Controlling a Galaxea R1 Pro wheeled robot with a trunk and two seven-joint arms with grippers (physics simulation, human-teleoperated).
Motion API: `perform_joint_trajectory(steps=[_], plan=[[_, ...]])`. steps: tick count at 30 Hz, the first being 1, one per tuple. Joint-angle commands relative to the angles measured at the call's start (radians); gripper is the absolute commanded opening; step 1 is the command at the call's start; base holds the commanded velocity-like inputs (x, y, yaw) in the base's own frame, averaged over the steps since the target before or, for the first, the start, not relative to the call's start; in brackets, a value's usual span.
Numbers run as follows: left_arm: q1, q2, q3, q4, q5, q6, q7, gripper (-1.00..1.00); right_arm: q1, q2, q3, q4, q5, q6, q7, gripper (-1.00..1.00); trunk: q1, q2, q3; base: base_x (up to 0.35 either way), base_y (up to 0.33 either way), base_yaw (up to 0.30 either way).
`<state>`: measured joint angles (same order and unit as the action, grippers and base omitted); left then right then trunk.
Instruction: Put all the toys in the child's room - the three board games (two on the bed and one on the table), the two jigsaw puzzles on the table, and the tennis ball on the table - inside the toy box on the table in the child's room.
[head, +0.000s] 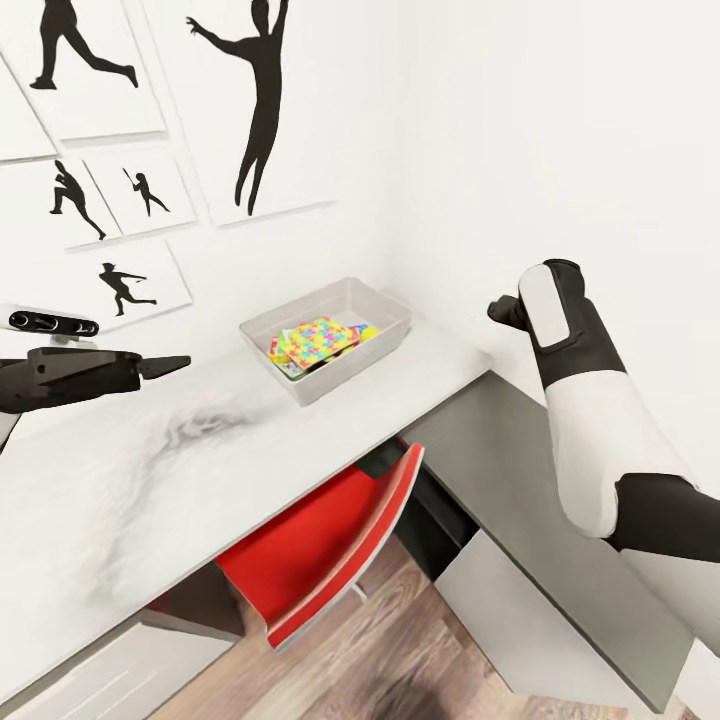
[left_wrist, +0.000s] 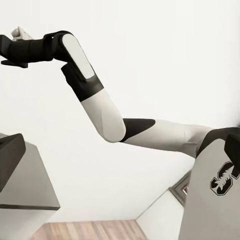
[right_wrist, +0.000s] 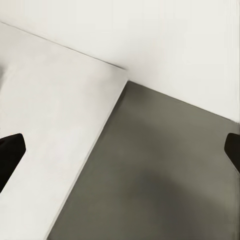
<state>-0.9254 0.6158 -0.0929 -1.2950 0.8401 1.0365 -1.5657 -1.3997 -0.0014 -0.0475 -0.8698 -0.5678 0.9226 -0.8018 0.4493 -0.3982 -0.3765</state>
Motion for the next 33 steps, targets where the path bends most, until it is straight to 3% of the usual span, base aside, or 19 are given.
perform_joint_trajectory(steps=[1,9,33], plan=[[-0.001,0.001,-0.002,0.000,0.001,0.011,-0.005,1.00,-0.001,0.000,0.001,-0.001,-0.010,0.002,-0.010,1.00,0.001,-0.002,0.000,0.000,0.000,-0.130],[-0.001,0.001,-0.002,0.000,0.001,0.011,-0.005,1.00,-0.001,0.012,0.003,0.001,-0.001,0.002,-0.012,1.00,0.001,-0.002,0.013,0.000,0.000,-0.046],[-0.001,0.015,-0.004,0.002,0.001,0.011,-0.005,1.00,0.000,0.014,0.004,0.008,-0.001,0.002,-0.011,1.00,0.001,-0.002,0.052,-0.036,0.056,-0.002]])
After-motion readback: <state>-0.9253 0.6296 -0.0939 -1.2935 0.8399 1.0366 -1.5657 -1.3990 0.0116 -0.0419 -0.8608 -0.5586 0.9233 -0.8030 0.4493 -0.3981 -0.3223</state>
